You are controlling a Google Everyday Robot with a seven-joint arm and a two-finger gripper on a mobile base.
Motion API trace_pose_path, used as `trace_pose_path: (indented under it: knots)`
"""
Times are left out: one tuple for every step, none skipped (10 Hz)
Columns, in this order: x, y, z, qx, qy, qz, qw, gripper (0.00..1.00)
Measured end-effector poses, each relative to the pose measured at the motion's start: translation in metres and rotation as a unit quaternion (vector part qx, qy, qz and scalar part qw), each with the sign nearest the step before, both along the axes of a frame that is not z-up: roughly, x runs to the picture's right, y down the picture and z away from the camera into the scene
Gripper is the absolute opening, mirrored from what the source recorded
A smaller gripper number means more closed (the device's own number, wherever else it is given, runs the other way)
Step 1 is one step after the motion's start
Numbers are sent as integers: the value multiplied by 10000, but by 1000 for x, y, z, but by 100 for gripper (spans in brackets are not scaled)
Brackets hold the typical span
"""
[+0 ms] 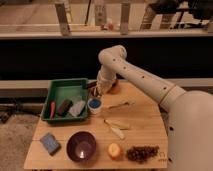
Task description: Stack cups on top of each other
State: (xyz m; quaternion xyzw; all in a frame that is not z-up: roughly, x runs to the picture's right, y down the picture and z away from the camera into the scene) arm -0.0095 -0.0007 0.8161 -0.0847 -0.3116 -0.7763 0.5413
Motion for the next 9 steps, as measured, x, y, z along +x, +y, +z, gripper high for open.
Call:
trace_pose_path:
  knots:
    - [-2,1,0,-1,-34,-67,10000,18]
    - [-5,2,2,-10,-51,-143,9999,29]
    - [-7,3,3,-16,-68,-196,9998,39]
    - [-9,4,5,-42,-83,-268,9996,57]
    - [-9,6,6,-67,-82,-309,9995,68]
    - [-9,6,6,-86,-90,-336,9994,76]
    - [-9,7,6,-112,-100,-363,9992,80]
    - [-11,8,7,-140,-119,-398,9990,80]
    - [-11,9,7,-166,-117,-416,9989,80]
